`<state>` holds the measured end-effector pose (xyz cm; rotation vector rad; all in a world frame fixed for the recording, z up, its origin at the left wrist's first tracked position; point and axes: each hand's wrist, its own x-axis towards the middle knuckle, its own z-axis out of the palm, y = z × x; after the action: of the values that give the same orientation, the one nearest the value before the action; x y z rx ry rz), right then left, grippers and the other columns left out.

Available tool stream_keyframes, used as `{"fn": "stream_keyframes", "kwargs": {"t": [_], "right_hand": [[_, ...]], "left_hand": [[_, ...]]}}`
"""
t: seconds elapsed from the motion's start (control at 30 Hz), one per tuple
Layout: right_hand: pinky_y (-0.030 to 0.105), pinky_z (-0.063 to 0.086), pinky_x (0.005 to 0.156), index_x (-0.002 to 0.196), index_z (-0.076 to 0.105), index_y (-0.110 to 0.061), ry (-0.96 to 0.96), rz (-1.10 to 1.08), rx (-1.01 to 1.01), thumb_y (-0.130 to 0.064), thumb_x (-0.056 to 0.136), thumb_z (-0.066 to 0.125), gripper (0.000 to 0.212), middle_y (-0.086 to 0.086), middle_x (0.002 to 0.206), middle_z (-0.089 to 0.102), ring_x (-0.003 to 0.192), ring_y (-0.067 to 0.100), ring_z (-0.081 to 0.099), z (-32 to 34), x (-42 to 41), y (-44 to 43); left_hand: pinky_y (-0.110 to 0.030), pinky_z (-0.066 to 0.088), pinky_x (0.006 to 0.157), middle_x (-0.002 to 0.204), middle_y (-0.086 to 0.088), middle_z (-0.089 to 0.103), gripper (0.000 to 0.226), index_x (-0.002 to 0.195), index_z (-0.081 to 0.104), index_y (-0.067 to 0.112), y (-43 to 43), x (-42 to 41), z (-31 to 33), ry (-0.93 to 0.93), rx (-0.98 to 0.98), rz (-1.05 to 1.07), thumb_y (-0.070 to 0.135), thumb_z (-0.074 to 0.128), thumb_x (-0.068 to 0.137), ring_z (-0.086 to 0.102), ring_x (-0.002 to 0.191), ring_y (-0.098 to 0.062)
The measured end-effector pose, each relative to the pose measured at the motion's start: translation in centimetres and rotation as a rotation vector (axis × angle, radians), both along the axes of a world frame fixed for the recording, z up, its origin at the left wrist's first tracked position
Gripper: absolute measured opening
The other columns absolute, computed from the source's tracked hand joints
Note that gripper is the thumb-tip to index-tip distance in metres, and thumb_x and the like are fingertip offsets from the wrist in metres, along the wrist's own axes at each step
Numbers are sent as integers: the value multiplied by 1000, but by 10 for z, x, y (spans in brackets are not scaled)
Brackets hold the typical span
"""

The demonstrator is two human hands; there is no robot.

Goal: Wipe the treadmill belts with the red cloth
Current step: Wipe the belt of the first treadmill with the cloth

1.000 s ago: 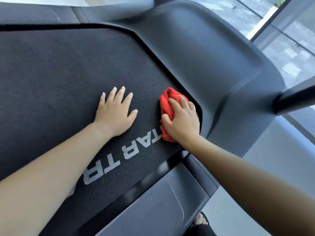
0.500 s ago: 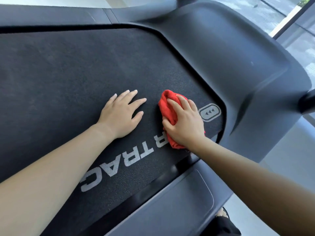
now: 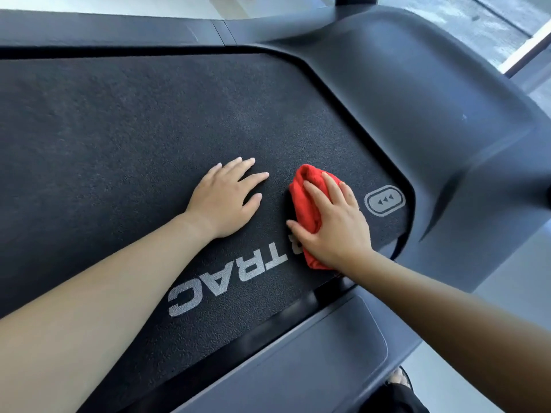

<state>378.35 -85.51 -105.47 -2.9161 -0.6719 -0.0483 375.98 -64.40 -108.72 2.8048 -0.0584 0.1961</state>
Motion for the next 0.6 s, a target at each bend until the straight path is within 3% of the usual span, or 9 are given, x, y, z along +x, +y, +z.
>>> {"fn": "stream_keyframes", "kwargs": {"t": [0.2, 0.4, 0.6], "right_hand": [[44, 36, 102, 143, 34, -34, 3, -22, -36, -49, 83, 55, 65, -3, 153, 27, 137, 32, 22, 6, 7, 14], [43, 47, 92, 132, 50, -27, -77, 212, 24, -49, 74, 47, 62, 2, 141, 46, 122, 38, 43, -1, -39, 20], [46, 47, 92, 136, 44, -30, -9, 272, 20, -42, 75, 50, 63, -2, 146, 39, 127, 33, 35, 6, -38, 79]], "left_hand": [[-38, 11, 116, 155, 0, 25, 47, 143, 37, 30, 2, -8, 3, 27, -13, 5, 37, 42, 96, 18, 144, -19], [-36, 11, 116, 156, 2, 22, 49, 144, 34, 30, 34, -40, 9, 63, 34, 2, 41, 39, 96, 16, 145, -17], [-36, 12, 116, 155, 1, 24, 51, 144, 35, 29, 74, -74, 10, 83, 28, 122, 40, 42, 95, 17, 144, -18]]}}
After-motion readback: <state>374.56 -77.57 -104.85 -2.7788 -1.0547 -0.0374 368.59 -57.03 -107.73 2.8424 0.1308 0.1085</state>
